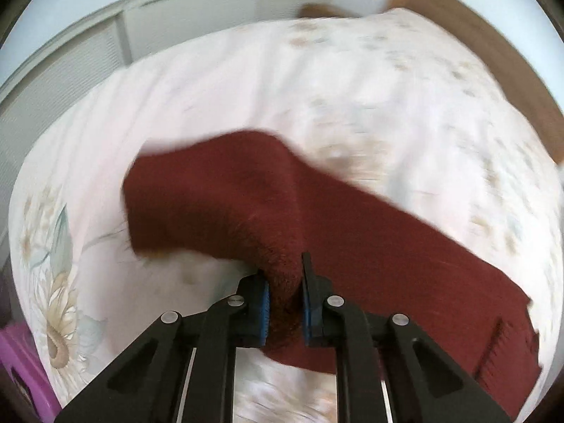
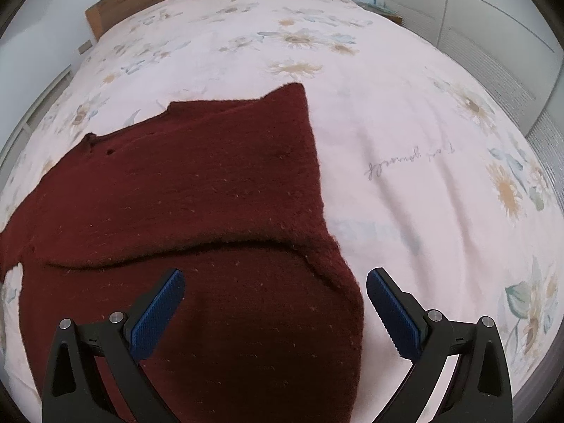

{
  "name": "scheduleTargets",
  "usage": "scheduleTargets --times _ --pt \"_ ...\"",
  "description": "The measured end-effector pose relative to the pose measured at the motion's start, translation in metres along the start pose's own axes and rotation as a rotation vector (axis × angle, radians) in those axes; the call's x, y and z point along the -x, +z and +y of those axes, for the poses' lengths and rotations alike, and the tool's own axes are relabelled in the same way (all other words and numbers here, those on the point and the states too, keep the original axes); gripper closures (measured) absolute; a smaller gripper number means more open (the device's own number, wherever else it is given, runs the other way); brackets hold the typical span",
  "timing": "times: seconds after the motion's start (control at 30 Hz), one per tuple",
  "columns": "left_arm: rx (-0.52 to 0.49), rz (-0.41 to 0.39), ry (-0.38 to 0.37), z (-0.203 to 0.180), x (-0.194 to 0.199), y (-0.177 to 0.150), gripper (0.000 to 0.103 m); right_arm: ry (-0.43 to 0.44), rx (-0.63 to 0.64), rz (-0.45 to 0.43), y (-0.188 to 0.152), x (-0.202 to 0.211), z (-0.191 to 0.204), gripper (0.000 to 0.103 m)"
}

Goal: Fold small clothes

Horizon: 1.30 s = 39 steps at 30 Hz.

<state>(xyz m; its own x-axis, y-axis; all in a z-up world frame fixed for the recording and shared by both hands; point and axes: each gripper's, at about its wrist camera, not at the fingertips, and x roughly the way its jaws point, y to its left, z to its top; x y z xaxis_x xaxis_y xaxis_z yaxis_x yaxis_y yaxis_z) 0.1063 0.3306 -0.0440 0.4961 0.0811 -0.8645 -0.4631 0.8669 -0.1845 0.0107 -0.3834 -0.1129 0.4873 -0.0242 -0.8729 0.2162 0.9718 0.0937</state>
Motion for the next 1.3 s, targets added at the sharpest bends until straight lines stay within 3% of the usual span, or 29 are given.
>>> scheduleTargets --times 0.2,0.43,0.77,0.93,1.13,1.3 --pt "-0.182 -0.021 -0.143 -0.100 0.038 -0.029 0.092 0.006 0.036 -0.029 0.015 0.009 0.012 0.000" --pt "-0.362 0.014 -0.296 -0.225 0.058 -0.093 0.092 0.021 0.057 -0.045 0.037 0.015 0.019 0.000" --pt "-0.617 0.069 -0.423 -0.383 0.038 -0.189 0.092 -0.006 0.060 -0.054 0.051 0.025 0.003 0.000" --pt "-0.719 0.097 -0.402 -0.419 0.012 -0.226 0.092 -0.012 0.041 -0.041 0.047 0.021 -0.010 0.000" --pt "-0.774 0.134 -0.267 -0.424 -0.032 -0.253 0.092 0.004 0.026 -0.008 0.035 0.010 -0.015 0.000" --pt "-0.864 0.155 -0.210 -0.426 -0.044 -0.267 0.080 0.019 0.016 0.006 0.029 0.004 -0.016 0.000"
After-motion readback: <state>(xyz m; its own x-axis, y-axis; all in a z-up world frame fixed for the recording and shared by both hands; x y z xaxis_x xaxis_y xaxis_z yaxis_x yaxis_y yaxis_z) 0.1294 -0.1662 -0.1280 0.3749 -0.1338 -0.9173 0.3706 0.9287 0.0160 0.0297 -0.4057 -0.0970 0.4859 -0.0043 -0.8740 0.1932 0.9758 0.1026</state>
